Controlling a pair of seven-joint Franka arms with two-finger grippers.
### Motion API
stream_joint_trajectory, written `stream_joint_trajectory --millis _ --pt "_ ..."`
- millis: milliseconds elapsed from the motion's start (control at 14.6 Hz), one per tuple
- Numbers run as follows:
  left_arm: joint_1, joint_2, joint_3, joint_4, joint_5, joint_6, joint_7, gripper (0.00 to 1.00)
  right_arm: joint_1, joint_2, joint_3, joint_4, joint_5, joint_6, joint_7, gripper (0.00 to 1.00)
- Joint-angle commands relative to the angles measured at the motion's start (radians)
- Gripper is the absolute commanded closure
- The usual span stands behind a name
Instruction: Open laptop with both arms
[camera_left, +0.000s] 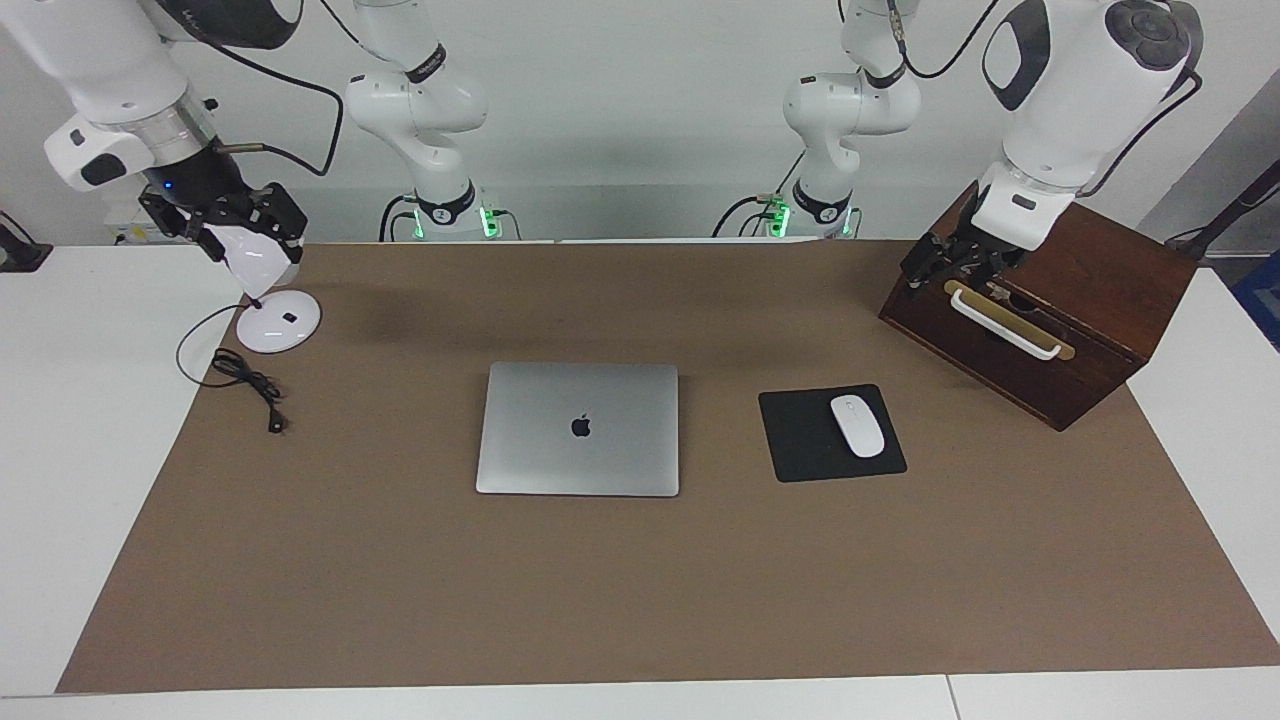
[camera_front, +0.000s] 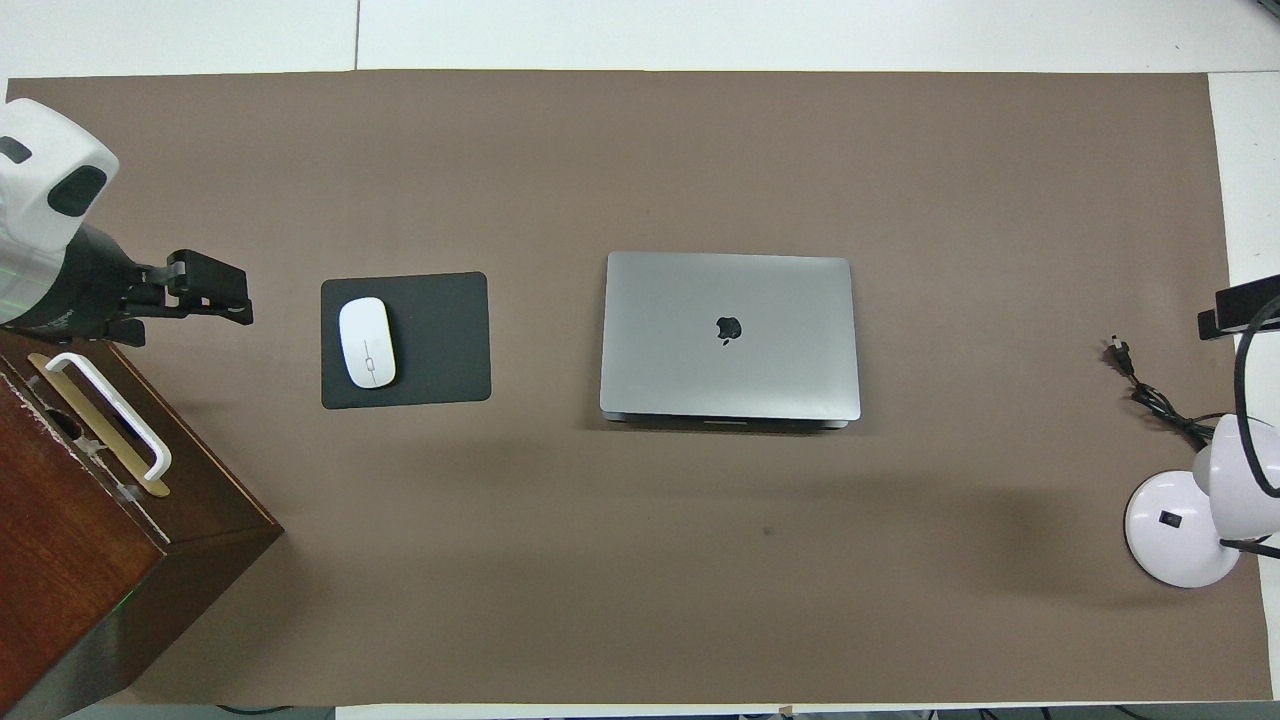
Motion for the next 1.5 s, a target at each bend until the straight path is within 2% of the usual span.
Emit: stream_joint_trajectory --millis 0,683,888,1093,1230,1298,1435 --pt "-0.004 -0.010 0.000 -0.018 0.019 0.019 0.009 0.00 -0.002 -0.006 -0.001 -0.004 -0.015 0.011 0.012 0.00" --pt "-0.004 0.005 0.015 -0.016 0.019 -0.017 0.000 0.00 -0.004 -0.008 -0.001 0.017 -0.012 0.025 0.008 0.00" --pt "-0.004 0.004 0.041 -0.018 0.016 -0.021 -0.055 0.00 -0.004 -0.003 0.005 0.034 -0.012 0.029 -0.017 0.00" --pt "-0.004 0.002 0.042 -0.022 0.007 -0.030 -0.068 0.53 0.016 0.018 -0.006 0.037 -0.007 0.099 -0.024 0.00" --pt "-0.010 -0.005 0.040 -0.028 0.007 -0.037 -0.071 0.95 0.047 0.058 -0.038 0.048 0.044 0.121 -0.017 0.00" --pt "-0.013 -0.011 0.037 -0.030 0.007 -0.039 -0.091 1.00 0.057 0.059 -0.047 0.056 0.075 0.155 -0.009 0.00" --pt "-0.014 -0.034 0.029 -0.056 0.005 -0.024 -0.185 1.00 0.067 0.063 -0.038 0.042 0.103 0.225 0.014 0.00"
